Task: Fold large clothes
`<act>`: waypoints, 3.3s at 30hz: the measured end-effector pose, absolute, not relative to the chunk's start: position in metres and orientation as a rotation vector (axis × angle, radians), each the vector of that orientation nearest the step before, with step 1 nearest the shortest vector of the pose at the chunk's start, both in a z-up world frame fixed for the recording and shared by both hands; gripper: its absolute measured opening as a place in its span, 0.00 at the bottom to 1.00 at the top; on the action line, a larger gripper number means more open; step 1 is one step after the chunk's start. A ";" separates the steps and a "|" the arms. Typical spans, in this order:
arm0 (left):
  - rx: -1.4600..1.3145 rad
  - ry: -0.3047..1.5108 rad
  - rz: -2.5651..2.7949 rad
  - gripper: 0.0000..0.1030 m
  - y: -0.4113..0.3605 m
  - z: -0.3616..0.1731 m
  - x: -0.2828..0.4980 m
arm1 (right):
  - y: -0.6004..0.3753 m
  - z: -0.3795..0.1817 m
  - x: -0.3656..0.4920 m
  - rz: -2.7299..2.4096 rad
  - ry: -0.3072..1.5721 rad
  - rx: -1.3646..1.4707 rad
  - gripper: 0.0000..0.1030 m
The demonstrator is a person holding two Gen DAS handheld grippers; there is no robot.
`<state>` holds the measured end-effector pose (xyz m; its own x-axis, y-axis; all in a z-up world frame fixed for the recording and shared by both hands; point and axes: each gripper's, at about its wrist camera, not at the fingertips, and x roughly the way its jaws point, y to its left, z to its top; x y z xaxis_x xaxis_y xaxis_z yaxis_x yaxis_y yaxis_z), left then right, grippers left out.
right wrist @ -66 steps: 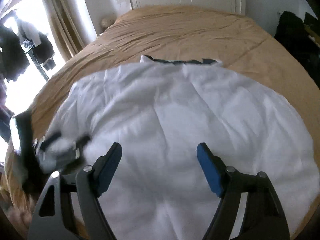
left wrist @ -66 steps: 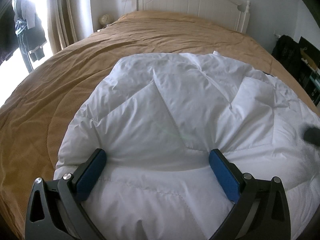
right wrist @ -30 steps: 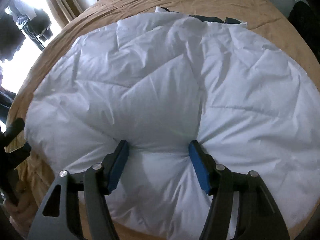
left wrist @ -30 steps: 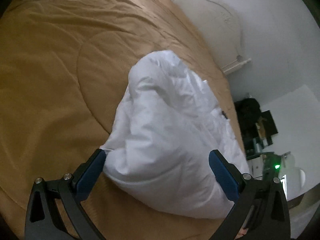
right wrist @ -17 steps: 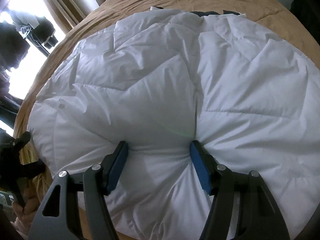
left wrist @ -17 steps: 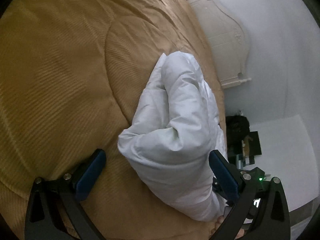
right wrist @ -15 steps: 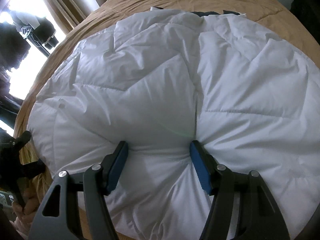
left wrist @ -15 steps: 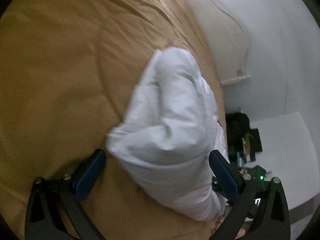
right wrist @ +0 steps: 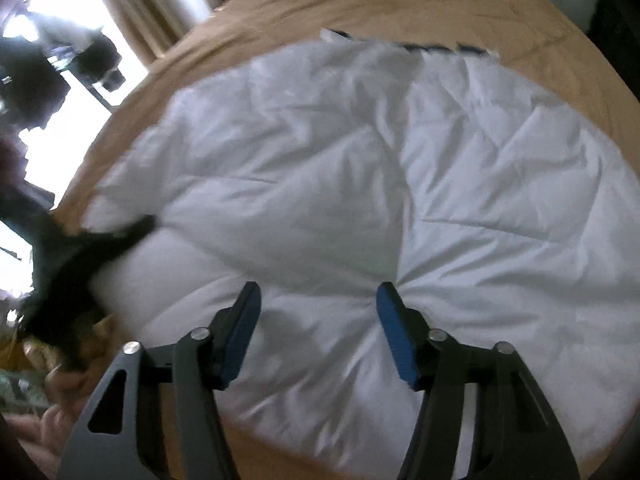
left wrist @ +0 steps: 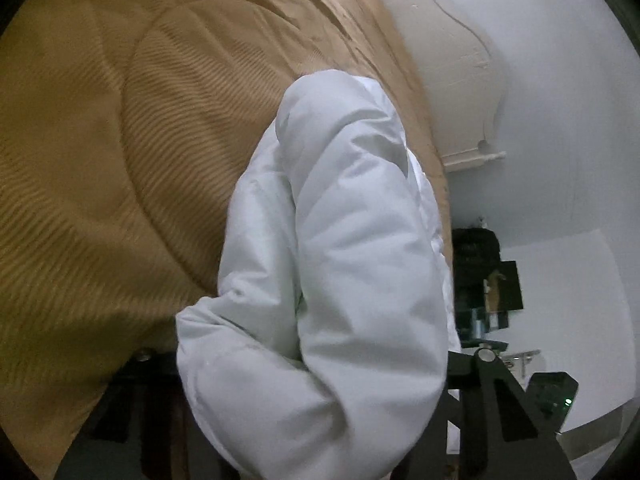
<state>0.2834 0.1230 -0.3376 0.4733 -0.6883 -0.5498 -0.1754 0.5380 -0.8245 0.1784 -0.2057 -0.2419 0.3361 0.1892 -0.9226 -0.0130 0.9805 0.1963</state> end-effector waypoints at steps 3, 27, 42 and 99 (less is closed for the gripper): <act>-0.918 1.057 -0.377 0.44 0.123 -0.329 0.283 | -0.195 -0.244 0.176 0.147 1.306 0.149 0.49; -0.753 1.048 -0.371 0.44 0.109 -0.298 0.279 | -0.273 -0.281 0.395 -0.150 1.297 0.270 0.05; -0.325 0.898 -0.437 0.42 0.028 -0.201 0.237 | -0.231 -0.304 0.187 0.130 1.440 0.459 0.27; 1.023 0.700 -0.792 0.60 -0.373 -0.224 0.078 | -0.471 -0.268 0.259 0.144 1.534 0.244 1.00</act>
